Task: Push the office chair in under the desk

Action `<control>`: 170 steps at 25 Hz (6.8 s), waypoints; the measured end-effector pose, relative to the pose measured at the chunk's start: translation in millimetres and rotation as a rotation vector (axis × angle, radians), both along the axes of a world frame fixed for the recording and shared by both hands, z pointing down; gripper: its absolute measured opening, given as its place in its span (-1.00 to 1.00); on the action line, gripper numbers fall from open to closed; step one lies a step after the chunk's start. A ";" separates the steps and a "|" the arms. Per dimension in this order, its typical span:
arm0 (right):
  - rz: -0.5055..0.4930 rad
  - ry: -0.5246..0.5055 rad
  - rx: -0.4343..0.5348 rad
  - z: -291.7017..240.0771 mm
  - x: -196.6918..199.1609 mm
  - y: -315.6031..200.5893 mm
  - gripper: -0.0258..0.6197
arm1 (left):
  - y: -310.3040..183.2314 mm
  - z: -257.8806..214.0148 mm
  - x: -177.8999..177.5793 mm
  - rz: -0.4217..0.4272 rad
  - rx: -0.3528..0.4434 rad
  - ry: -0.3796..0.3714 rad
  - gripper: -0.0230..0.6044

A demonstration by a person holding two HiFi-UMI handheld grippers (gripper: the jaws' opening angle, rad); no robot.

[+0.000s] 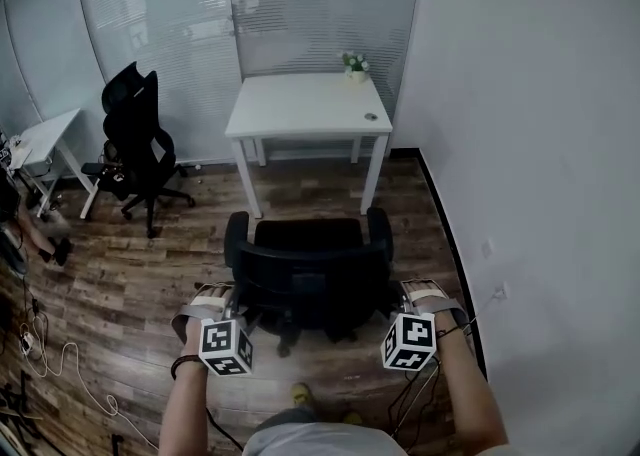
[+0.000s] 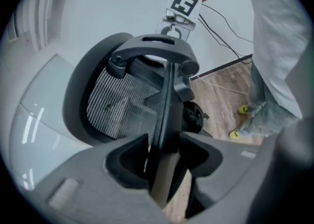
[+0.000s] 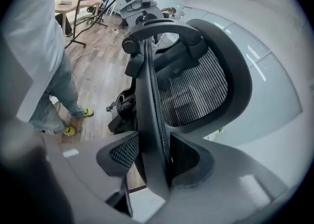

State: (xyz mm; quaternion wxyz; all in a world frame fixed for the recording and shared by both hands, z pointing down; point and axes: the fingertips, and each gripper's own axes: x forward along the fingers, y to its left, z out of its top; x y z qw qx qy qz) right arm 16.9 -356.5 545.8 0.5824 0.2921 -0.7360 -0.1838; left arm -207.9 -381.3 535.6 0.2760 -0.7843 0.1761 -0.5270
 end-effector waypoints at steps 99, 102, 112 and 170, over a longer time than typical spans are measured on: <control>0.043 -0.028 0.177 -10.1 80.1 -520.9 -0.26 | -515.2 -6.8 84.0 -0.030 0.082 0.080 -0.23; 0.057 -0.044 0.185 -11.3 80.0 -518.4 -0.26 | -514.1 -5.6 83.5 -0.019 0.090 0.075 -0.17; 0.156 -0.181 0.258 -31.3 88.3 -491.7 -0.26 | -498.3 -19.7 68.2 -0.123 0.053 0.240 -0.03; 0.644 -1.142 0.391 -106.8 103.4 -373.0 -0.92 | -384.8 -105.7 12.9 -0.594 0.067 1.191 -0.93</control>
